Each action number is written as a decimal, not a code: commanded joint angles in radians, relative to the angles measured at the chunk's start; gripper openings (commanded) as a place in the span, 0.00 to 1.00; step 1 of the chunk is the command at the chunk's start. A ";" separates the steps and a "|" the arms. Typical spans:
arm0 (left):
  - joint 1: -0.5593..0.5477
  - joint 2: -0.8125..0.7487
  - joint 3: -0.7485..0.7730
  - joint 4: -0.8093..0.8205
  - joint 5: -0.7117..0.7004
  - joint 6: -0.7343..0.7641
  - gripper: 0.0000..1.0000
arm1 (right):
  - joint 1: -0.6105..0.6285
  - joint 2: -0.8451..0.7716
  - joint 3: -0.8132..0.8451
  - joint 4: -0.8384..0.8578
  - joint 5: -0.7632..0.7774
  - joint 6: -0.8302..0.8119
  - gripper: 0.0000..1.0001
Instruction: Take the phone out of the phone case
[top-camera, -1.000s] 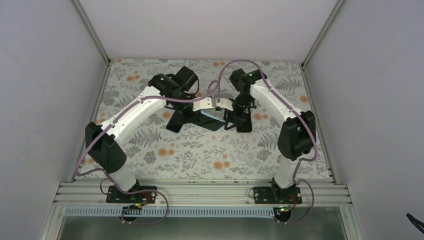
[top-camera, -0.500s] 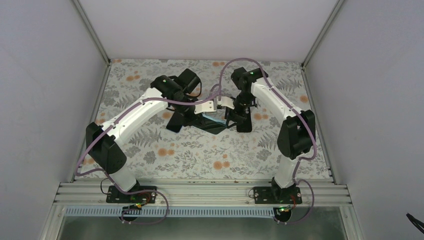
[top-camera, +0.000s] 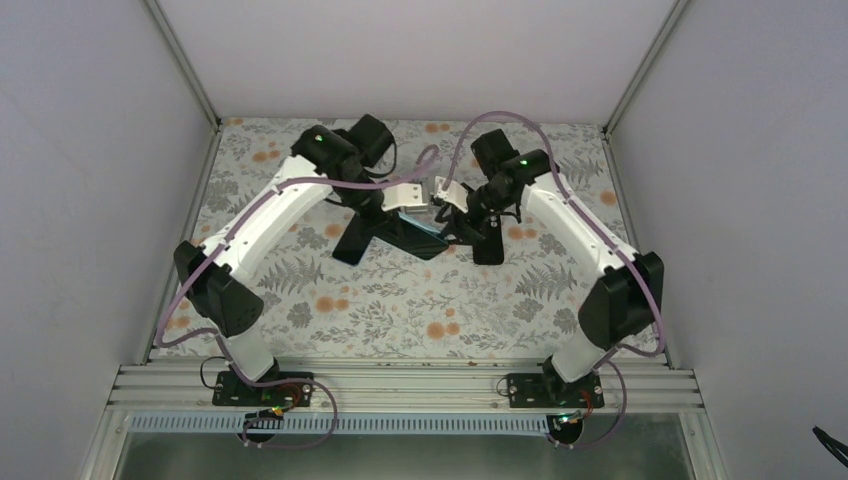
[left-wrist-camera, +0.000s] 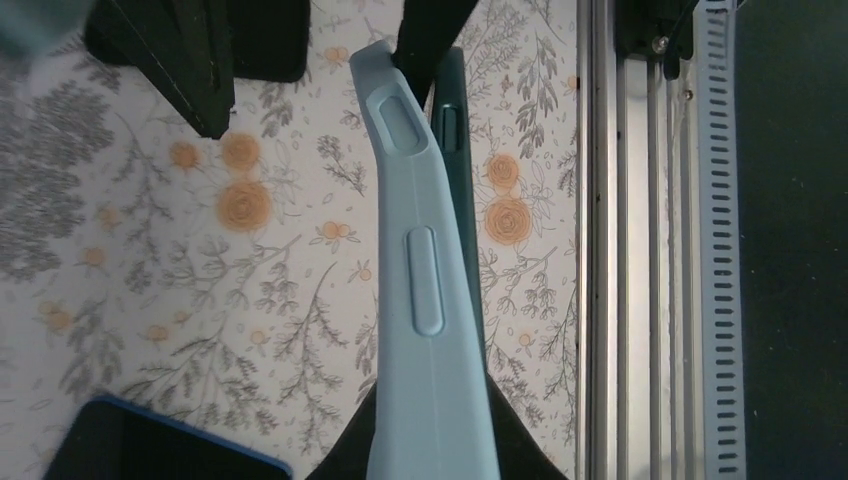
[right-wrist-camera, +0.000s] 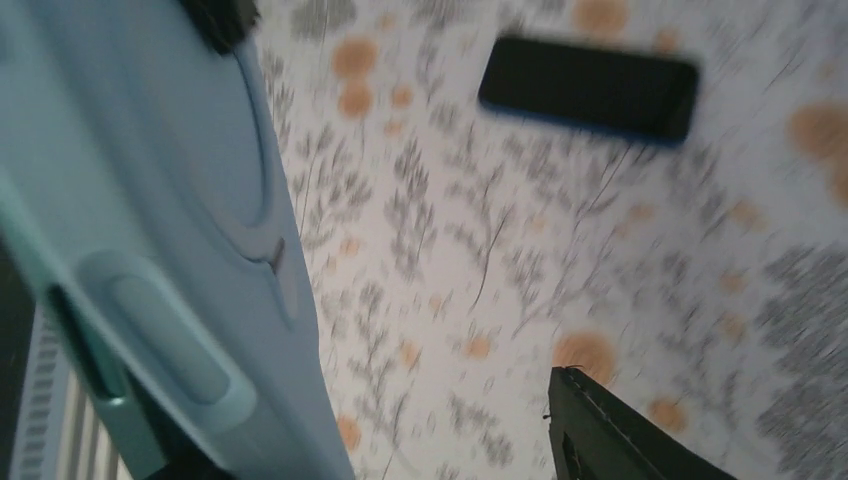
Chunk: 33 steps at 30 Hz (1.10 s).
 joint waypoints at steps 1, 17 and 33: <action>0.037 0.011 0.141 0.062 0.313 0.077 0.02 | 0.067 -0.097 -0.017 0.453 -0.297 0.250 0.59; 0.087 0.102 0.239 0.092 0.364 0.067 0.02 | 0.245 0.062 0.228 0.309 -0.524 0.258 0.49; 0.182 -0.046 0.125 0.151 0.248 0.042 0.32 | 0.068 -0.089 0.086 0.321 -0.401 0.279 0.04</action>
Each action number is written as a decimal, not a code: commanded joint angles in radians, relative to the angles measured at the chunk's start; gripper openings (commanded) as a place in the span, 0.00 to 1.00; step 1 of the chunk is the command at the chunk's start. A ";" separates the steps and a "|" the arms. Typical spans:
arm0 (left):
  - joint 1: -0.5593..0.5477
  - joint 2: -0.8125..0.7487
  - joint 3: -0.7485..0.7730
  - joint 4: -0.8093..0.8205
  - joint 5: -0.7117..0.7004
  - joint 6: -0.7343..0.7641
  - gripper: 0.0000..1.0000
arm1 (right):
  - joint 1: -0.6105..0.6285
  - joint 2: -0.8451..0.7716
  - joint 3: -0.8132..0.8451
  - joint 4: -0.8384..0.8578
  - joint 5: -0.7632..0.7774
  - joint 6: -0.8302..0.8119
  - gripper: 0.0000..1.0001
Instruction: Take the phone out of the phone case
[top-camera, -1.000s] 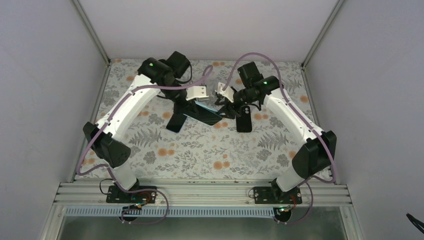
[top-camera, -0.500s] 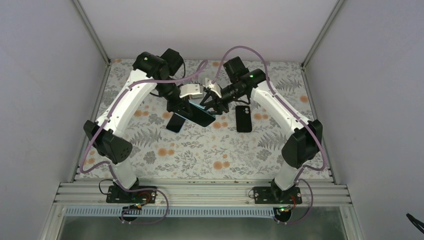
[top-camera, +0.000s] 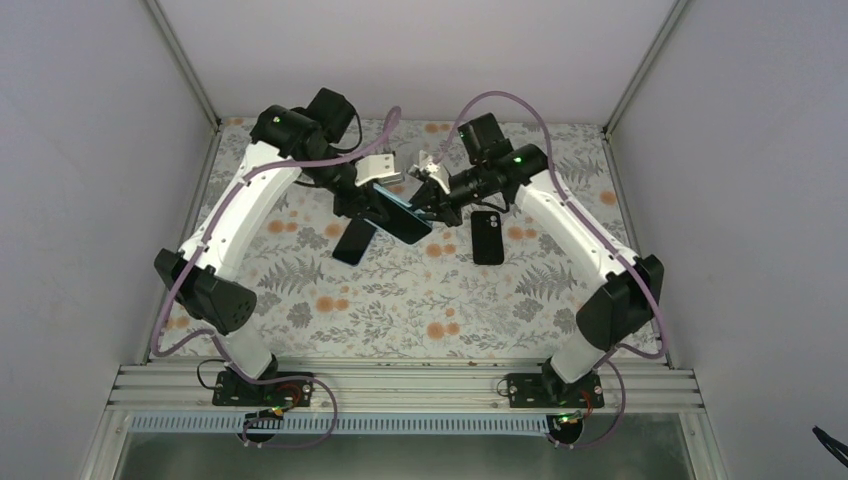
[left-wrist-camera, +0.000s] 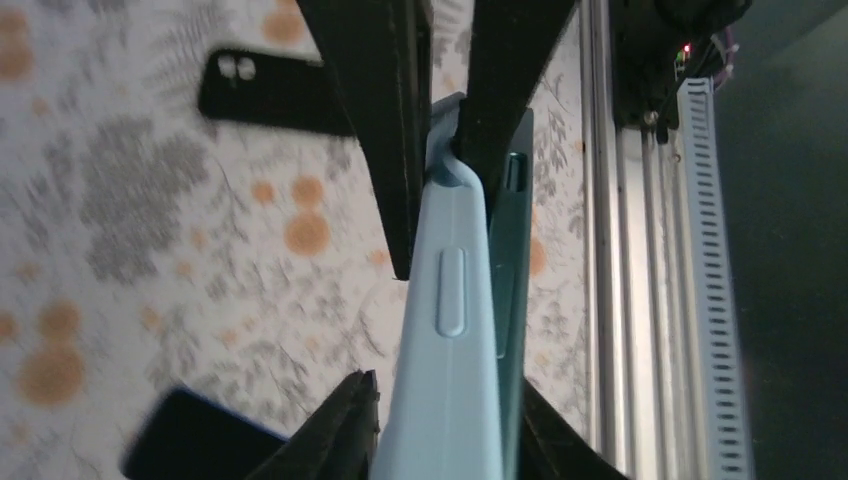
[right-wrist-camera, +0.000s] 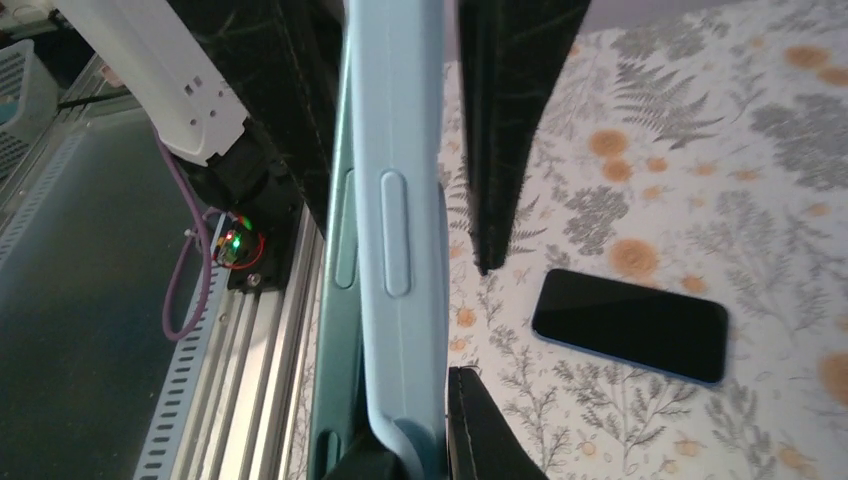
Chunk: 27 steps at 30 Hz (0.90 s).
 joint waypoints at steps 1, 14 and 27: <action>0.003 -0.072 -0.071 0.318 0.107 -0.084 0.41 | -0.049 -0.085 -0.026 0.094 -0.126 -0.019 0.04; 0.013 -0.346 -0.349 0.687 -0.337 -0.229 1.00 | -0.275 -0.137 -0.115 0.135 -0.016 0.097 0.04; -0.156 -0.334 -0.658 1.315 -0.656 -0.341 1.00 | -0.114 -0.162 -0.181 0.740 0.753 0.738 0.03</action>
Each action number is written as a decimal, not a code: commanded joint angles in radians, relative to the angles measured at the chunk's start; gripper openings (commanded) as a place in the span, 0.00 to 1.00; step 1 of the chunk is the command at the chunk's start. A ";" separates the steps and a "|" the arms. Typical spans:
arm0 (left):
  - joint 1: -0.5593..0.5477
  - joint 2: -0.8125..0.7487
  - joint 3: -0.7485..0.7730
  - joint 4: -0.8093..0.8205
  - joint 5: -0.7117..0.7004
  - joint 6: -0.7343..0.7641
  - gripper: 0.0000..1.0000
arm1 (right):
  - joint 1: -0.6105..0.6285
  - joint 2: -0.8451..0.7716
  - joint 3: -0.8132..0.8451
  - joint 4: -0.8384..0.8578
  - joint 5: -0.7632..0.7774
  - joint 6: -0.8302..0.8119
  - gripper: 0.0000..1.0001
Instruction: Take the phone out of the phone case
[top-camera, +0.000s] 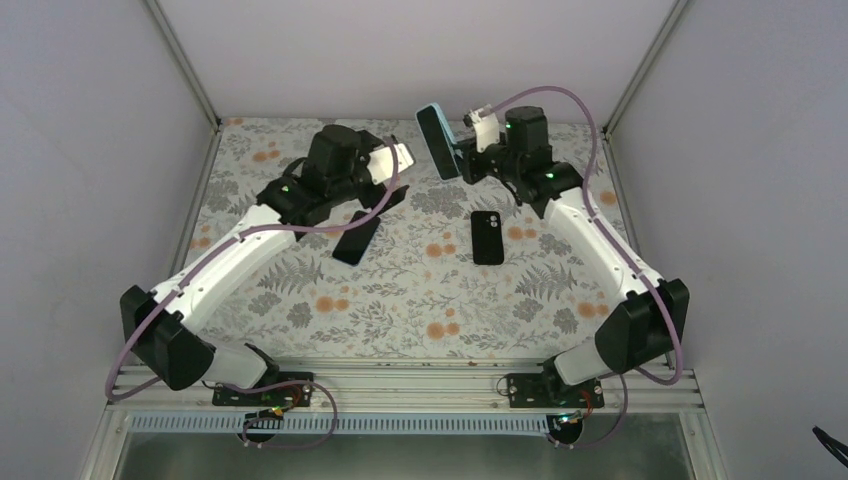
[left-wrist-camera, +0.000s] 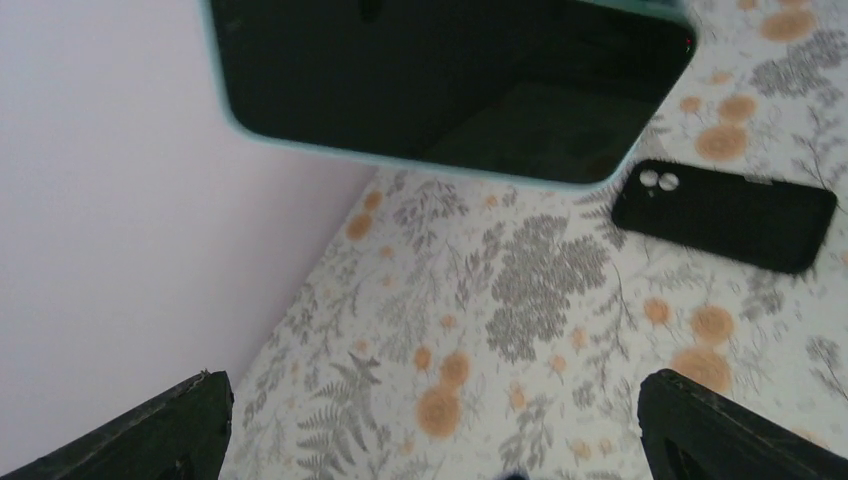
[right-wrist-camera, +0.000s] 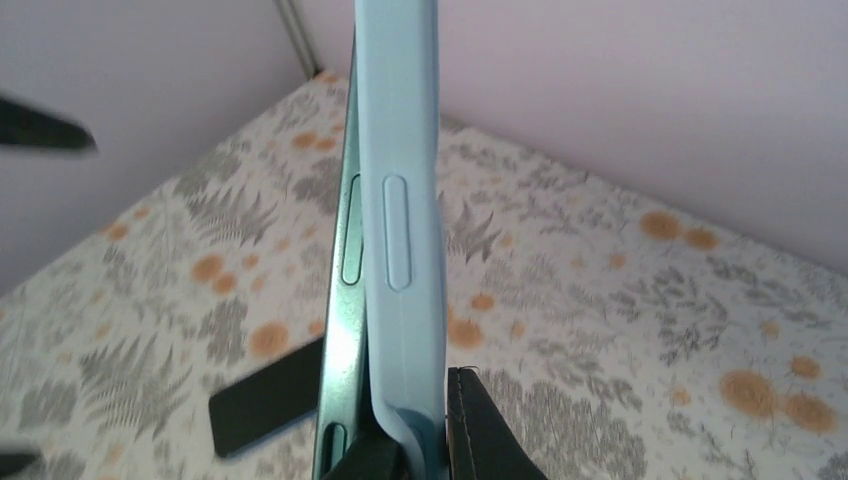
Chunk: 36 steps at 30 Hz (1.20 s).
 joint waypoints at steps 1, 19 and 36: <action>-0.046 0.027 -0.038 0.291 -0.089 -0.063 1.00 | 0.090 0.043 0.097 0.172 0.280 0.197 0.03; -0.098 0.184 -0.023 0.488 -0.111 -0.141 1.00 | 0.162 0.095 0.180 0.181 0.347 0.240 0.03; -0.091 0.203 0.025 0.496 -0.166 -0.164 1.00 | 0.174 0.077 0.145 0.198 0.345 0.215 0.03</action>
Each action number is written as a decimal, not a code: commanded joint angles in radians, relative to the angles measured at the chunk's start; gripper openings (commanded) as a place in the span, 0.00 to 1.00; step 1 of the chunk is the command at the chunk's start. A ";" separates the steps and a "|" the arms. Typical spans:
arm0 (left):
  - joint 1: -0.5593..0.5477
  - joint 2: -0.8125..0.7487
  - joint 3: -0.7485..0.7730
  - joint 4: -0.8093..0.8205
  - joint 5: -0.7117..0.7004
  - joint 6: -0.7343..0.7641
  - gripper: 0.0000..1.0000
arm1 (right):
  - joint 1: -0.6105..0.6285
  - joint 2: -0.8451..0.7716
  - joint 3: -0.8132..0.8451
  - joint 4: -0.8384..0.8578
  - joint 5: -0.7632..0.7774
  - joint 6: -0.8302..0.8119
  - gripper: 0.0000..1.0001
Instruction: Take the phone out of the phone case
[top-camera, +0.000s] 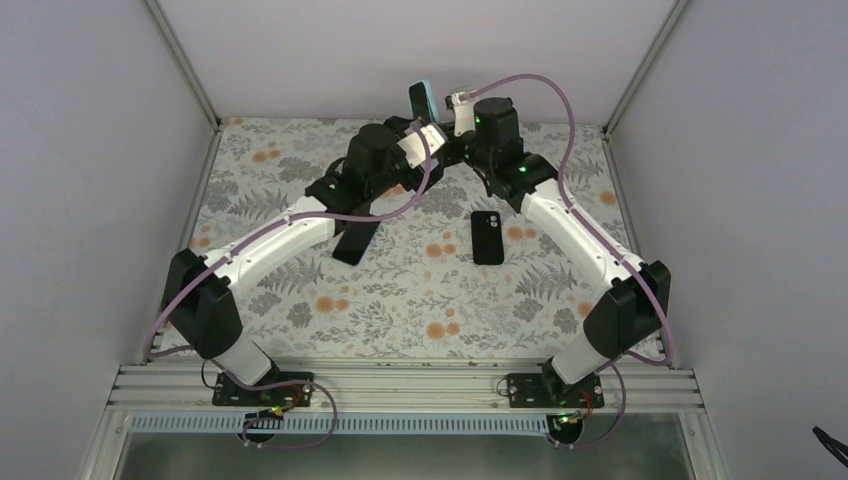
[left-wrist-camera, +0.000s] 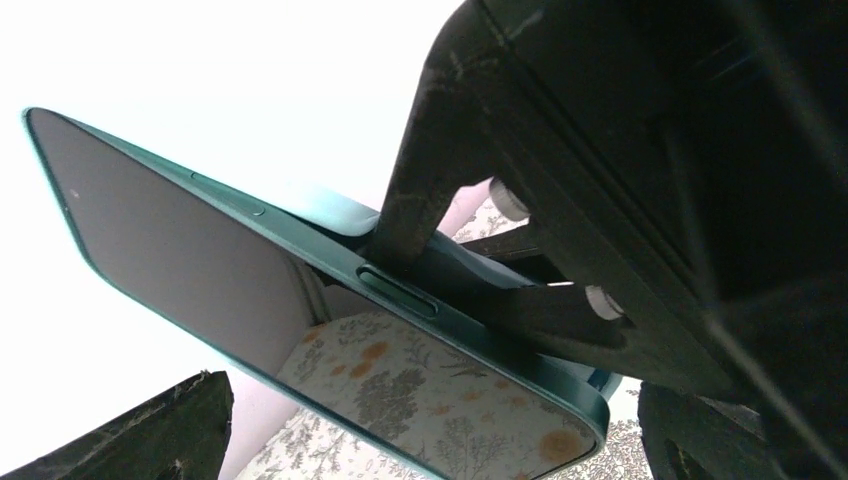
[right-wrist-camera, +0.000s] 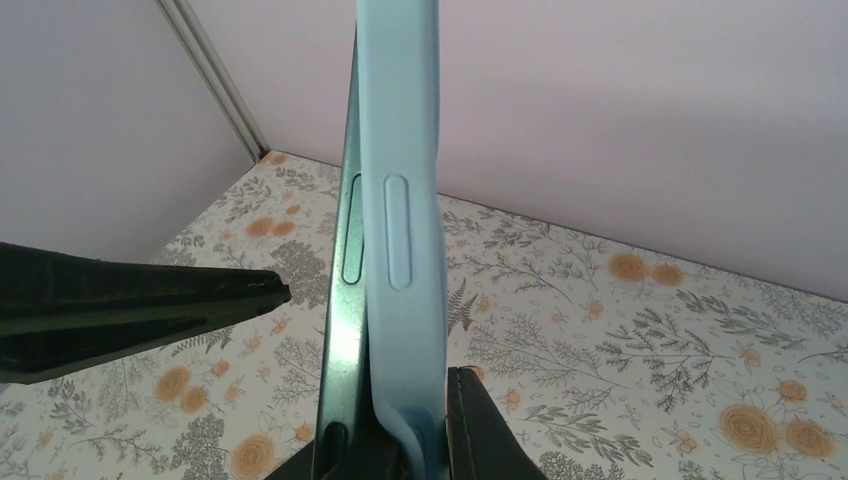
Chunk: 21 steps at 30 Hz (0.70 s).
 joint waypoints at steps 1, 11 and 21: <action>0.010 -0.007 0.015 0.043 -0.050 -0.017 0.99 | 0.012 -0.035 0.008 0.094 0.000 -0.002 0.03; 0.021 -0.047 -0.033 0.120 -0.129 -0.056 0.96 | 0.019 -0.040 -0.015 0.100 -0.005 -0.015 0.03; -0.002 0.002 -0.156 0.541 -0.559 0.131 0.87 | 0.030 -0.016 -0.053 0.092 -0.070 0.027 0.03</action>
